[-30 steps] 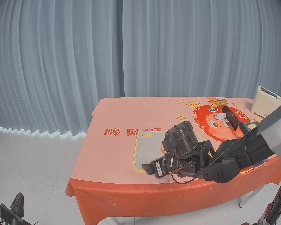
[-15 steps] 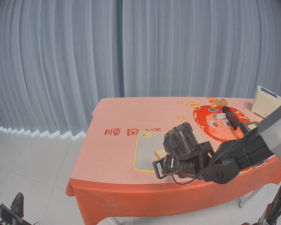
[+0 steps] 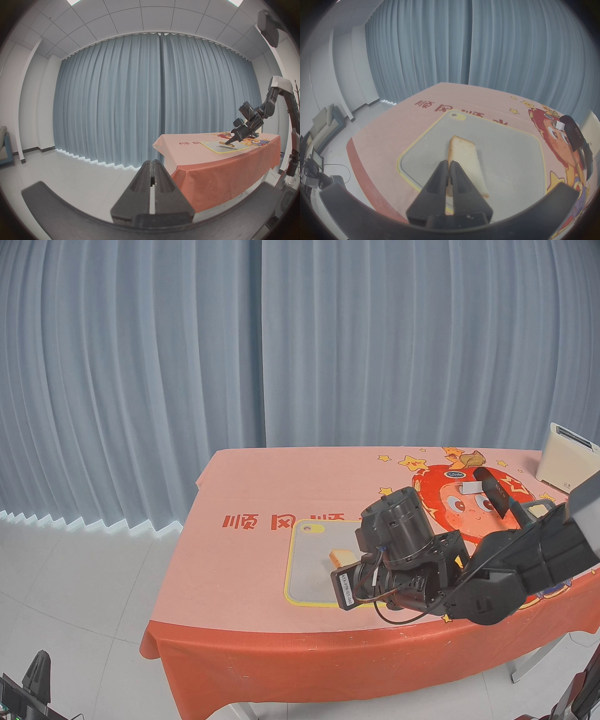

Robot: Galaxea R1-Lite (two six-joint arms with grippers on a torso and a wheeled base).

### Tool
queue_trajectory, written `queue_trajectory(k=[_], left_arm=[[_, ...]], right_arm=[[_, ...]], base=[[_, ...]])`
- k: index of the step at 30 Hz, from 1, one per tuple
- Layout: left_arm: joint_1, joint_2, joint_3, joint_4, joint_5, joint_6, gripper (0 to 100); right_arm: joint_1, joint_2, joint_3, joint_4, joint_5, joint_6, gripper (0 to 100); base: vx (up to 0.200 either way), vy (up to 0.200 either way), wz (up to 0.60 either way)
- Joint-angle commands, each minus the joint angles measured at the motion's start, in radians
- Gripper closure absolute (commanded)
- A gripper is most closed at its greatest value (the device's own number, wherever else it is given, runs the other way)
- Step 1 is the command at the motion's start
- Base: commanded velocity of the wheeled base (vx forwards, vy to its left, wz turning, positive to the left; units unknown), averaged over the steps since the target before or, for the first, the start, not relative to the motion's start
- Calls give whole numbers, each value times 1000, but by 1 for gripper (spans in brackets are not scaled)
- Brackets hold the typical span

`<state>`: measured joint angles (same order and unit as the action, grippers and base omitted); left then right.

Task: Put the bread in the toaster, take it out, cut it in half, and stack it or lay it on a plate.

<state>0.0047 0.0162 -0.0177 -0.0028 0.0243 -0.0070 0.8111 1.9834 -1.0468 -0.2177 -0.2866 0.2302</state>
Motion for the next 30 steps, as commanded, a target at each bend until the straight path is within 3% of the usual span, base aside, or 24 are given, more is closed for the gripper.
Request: queue_trajectory(k=[1, 8, 13, 22, 30], left_arm=[[0, -16, 18, 0, 0, -1, 100], [0, -16, 18, 0, 2, -2, 100], [0, -16, 18, 0, 2, -2, 100], [0, -16, 18, 0, 2, -2, 100], [0, -16, 18, 0, 2, -2, 100]], right_arm=[[-10, -69, -2, -2, -2, -2, 100], [-75, -206, 21, 14, 12, 0, 100], [-119, -314, 94, 9, 21, 6, 100], [-124, -411, 200, -3, 43, 58, 100], [-116, -445, 228, -6, 46, 63, 100]], base=[[0, 0, 0], [0, 0, 0], [0, 0, 0], [0, 0, 0], [0, 0, 0]])
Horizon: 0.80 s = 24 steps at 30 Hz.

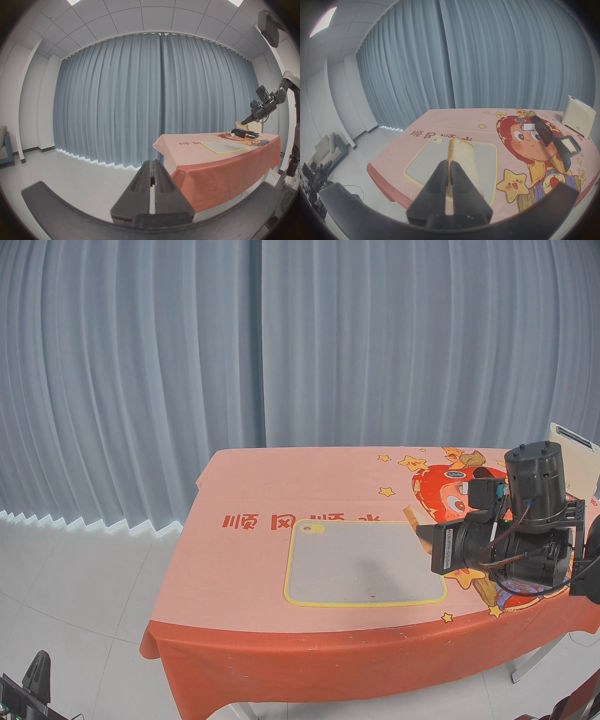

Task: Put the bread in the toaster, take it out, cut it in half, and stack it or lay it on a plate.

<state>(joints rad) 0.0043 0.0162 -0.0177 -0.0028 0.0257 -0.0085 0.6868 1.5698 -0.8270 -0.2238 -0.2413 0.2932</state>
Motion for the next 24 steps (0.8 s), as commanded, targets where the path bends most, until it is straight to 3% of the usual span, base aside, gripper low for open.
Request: queue_trajectory(k=[1, 5, 9, 24], left_arm=[[0, -16, 18, 0, 0, -1, 100], [2, -16, 18, 0, 0, -1, 100], [2, -16, 18, 0, 0, -1, 100], [0, -16, 18, 0, 2, -2, 100]], right_arm=[[11, -47, 9, 1, 2, 0, 100], [11, -73, 28, 1, 34, -2, 100], [5, -73, 32, 0, 37, -3, 100], [2, -73, 48, 0, 36, -8, 100]], base=[[0, 0, 0], [0, 0, 0], [0, 0, 0], [0, -200, 0]])
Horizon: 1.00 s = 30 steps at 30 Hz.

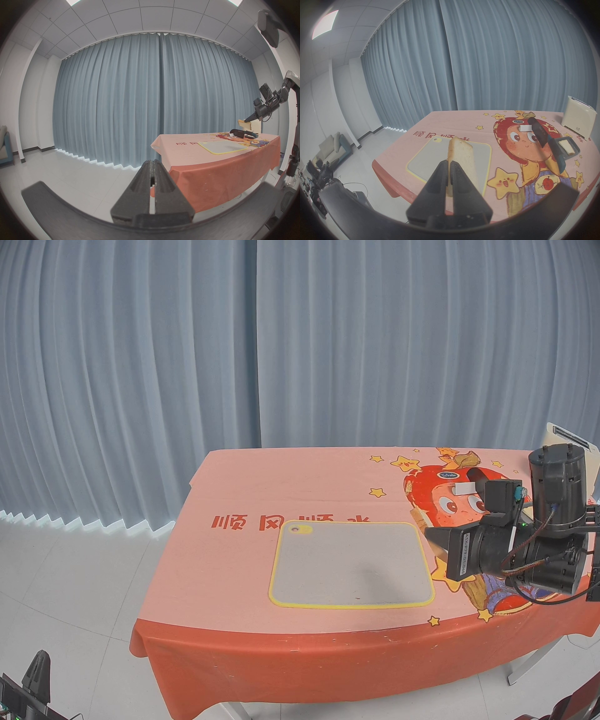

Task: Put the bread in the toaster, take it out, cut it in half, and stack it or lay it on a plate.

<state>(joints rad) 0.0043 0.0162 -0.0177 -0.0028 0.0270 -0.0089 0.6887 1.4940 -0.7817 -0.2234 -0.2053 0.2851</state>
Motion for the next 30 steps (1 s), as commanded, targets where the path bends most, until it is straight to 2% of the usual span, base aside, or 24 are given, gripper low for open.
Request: queue_trajectory(k=[1, 22, 30], left_arm=[[0, -16, 18, 0, 1, 0, 100], [0, -16, 18, 0, 1, -2, 100], [0, -16, 18, 0, 1, -2, 100]], right_arm=[[0, 5, 2, -1, 0, -1, 100], [-2, 3, 4, -1, -2, -4, 100], [-38, -6, 4, -1, -2, -6, 100]], base=[[0, -200, 0], [0, -200, 0], [0, -200, 0]])
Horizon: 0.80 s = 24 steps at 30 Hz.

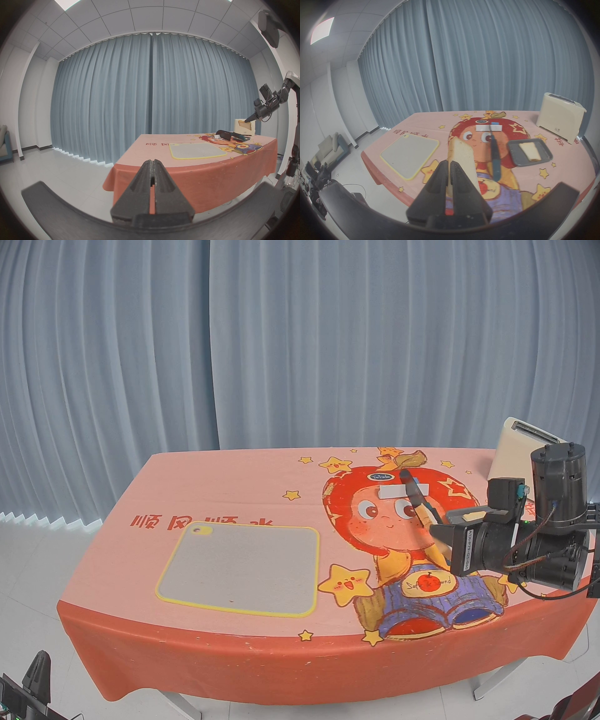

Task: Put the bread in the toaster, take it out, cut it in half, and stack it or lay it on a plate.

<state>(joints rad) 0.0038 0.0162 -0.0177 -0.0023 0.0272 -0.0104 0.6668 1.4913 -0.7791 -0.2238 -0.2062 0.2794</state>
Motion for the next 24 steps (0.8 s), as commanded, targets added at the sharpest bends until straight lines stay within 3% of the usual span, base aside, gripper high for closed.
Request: queue_trajectory(k=[1, 6, 15, 20, 24], left_arm=[[1, -16, 18, -1, 0, 0, 100], [1, -16, 18, -1, 0, 1, 100], [1, -16, 18, -1, 2, -2, 100], [1, -16, 18, -1, 3, -2, 100], [1, -16, 18, -1, 3, -2, 100]], right_arm=[[-19, -5, 1, 0, -2, 0, 100], [-49, -5, 6, 1, -7, -11, 100], [-95, 0, 23, 4, -13, -39, 100], [-136, 3, 54, 0, -12, -106, 100], [-147, 7, 64, 0, -12, -115, 100]], base=[[0, -200, 0], [0, -200, 0], [0, 0, 0], [200, 0, 0], [200, 0, 0]])
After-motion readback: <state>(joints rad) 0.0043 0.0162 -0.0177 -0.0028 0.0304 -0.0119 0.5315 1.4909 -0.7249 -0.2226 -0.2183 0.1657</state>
